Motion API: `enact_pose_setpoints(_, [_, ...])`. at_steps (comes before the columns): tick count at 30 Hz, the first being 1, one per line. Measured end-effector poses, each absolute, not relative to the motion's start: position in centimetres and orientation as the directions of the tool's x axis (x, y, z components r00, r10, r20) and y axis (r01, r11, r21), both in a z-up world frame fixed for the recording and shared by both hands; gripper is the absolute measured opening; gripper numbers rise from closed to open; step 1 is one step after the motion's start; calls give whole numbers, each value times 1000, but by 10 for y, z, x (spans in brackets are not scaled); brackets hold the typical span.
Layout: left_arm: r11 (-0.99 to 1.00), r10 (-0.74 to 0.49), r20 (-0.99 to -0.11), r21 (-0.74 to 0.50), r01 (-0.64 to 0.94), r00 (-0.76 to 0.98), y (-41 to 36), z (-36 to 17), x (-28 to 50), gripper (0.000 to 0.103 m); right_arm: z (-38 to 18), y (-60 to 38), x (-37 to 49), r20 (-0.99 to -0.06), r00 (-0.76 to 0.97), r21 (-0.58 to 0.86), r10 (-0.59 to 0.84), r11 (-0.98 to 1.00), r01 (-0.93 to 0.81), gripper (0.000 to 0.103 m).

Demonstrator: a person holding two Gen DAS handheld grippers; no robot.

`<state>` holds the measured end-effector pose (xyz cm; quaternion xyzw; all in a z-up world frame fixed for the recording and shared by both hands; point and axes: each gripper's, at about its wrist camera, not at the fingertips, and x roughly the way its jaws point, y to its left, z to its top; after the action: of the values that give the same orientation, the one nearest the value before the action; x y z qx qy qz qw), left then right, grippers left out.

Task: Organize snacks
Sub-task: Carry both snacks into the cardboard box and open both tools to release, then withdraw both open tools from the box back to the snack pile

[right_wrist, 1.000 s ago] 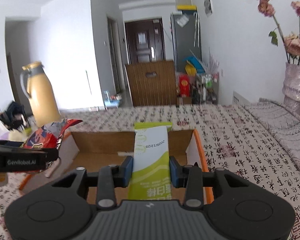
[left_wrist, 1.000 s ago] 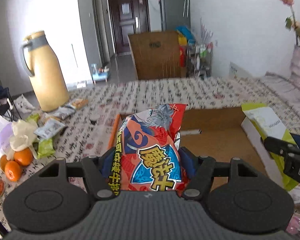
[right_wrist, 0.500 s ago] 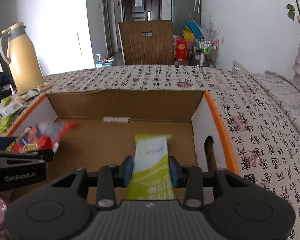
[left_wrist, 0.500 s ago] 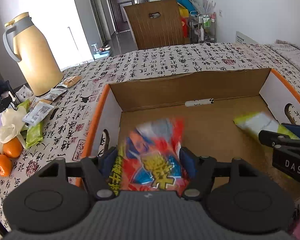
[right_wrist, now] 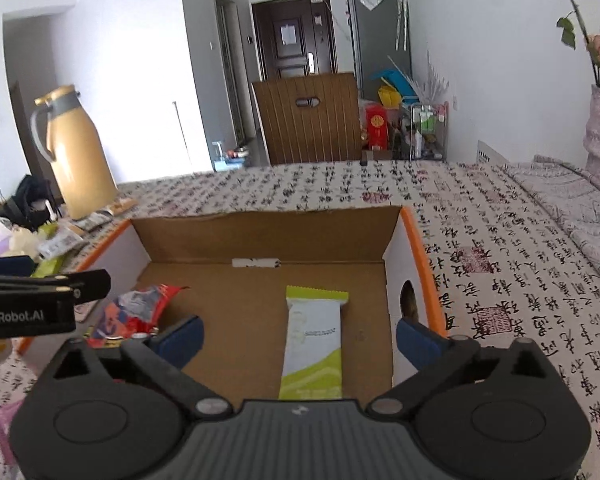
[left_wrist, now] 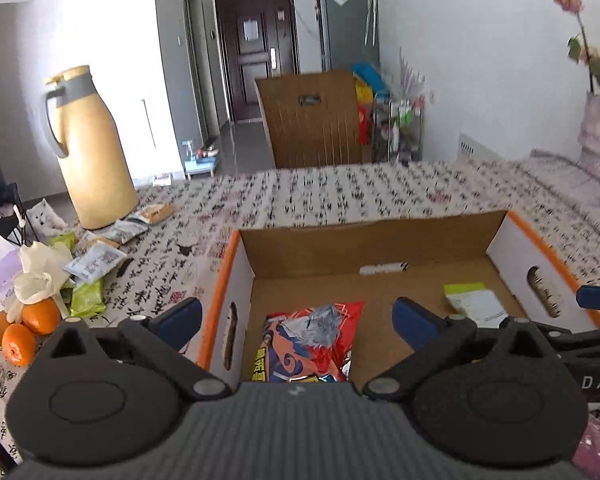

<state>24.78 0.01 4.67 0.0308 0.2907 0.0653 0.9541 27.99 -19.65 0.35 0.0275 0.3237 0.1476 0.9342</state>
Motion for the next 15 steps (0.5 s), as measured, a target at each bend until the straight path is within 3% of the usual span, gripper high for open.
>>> enact_pose_setpoints(15, [996,87,-399,21,-86,913,5,69,136,103,31,-221,170,-444,838,115,318,947,-298,103])
